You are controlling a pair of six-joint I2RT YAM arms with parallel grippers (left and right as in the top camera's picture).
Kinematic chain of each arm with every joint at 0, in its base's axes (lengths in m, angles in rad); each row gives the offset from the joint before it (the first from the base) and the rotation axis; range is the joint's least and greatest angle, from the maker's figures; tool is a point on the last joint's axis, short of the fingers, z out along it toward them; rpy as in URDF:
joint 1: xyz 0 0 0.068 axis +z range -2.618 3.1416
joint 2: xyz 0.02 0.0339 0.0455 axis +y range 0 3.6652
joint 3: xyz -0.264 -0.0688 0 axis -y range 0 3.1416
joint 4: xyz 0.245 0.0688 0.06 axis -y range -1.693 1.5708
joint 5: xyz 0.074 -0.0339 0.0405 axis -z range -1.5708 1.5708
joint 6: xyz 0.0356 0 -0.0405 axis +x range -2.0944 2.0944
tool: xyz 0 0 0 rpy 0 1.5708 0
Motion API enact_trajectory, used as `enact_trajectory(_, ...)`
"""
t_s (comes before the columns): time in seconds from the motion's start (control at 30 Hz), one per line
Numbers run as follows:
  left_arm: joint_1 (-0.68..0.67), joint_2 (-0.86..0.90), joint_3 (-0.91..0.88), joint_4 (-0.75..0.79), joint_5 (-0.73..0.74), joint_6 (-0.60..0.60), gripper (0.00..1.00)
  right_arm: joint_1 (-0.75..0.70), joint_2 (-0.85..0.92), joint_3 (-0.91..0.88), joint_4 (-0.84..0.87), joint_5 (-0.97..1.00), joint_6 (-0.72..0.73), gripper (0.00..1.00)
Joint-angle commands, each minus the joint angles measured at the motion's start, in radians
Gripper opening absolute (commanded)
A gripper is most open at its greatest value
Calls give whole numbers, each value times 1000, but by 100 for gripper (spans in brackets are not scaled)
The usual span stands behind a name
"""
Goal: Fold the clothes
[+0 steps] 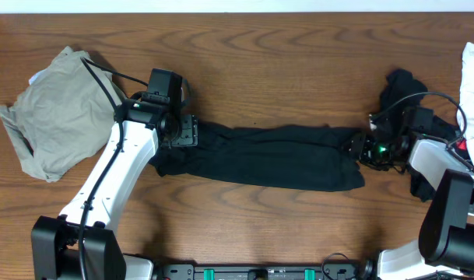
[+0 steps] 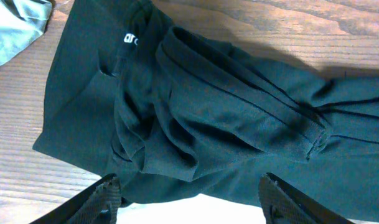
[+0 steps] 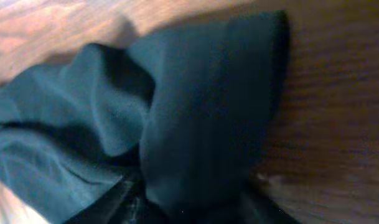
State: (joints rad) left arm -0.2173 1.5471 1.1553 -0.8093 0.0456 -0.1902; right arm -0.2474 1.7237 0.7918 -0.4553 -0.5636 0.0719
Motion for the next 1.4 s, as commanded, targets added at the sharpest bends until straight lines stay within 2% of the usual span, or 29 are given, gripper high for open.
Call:
enact_trajectory(0.0,5,9,-6,-8,-1,-13,73,32,96,-84,-23,148,10,7)
enact_trajectory(0.03,5,9,-6,-8,-1,-13,73,31,96,-84,-18,149,9,1)
enact_trajectory(0.23,5,7,-6,-13,-1,-13,73,-1,58,-53,-16,195,14,1)
enact_trajectory(0.53,5,-40,-5,-23,44,-13,72,-118,-114,223,-321,358,26,1)
enact_trajectory(0.83,5,-105,-5,-23,44,-13,73,-137,-129,447,-529,418,28,1)
enact_trajectory(1.03,5,-105,-5,-24,44,-13,73,-81,-129,467,-602,418,29,1)
enact_trajectory(1.37,5,-105,-5,-25,48,-13,73,179,-128,467,-578,419,121,1)
